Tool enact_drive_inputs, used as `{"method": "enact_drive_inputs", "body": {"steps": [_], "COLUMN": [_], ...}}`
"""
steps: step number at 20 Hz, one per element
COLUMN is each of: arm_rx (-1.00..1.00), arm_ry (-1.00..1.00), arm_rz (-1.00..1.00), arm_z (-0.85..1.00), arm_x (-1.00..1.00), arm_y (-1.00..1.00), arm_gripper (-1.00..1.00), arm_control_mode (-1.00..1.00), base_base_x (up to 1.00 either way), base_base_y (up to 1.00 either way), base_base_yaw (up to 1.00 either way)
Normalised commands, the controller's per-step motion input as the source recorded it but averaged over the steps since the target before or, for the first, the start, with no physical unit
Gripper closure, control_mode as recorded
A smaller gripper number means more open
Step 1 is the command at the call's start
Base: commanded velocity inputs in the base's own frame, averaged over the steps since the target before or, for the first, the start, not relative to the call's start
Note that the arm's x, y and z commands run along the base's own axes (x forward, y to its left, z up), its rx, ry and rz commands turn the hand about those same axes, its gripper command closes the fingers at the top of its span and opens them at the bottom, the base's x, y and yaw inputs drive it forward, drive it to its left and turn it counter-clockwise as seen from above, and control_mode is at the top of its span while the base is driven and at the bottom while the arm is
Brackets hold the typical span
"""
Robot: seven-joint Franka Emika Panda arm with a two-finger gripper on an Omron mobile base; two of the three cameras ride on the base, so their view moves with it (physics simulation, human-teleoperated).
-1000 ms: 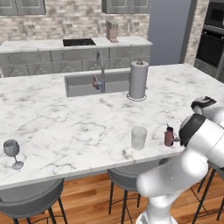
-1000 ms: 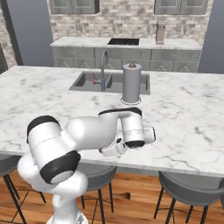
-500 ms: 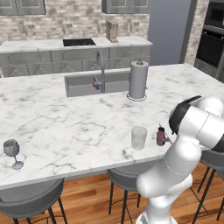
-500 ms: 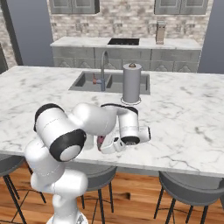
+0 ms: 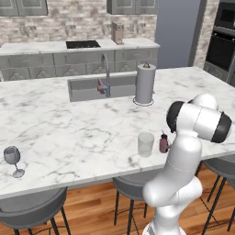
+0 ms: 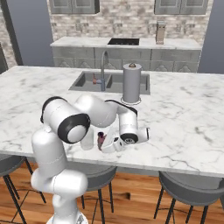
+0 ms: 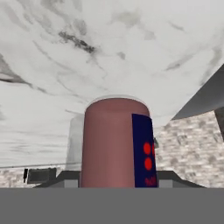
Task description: There is a wine glass and glass cup on the dining counter. Place the wine bottle next to the wine glass and the juice bottle next to the glass cup.
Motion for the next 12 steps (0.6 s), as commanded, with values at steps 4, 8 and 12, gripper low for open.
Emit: {"method": "enact_drive_inputs", "body": {"steps": [4,8,12], "arm_rx": [0.0,0.0,0.0], "arm_ry": [0.0,0.0,0.0], "arm_rz": [0.0,0.0,0.0], "arm_z": [-0.05,0.0,-0.01], "arm_x": [0.13,0.17,0.15], "arm_y": [0.03,0.02,0.0], "arm_gripper": [1.0,-1.0,-1.0], "arm_control_mode": [-1.0,-1.0,-1.0], "base_base_x": [0.0,0.0,0.0], "base_base_y": [0.0,0.0,0.0], "base_base_yaw": [0.0,0.0,0.0]}}
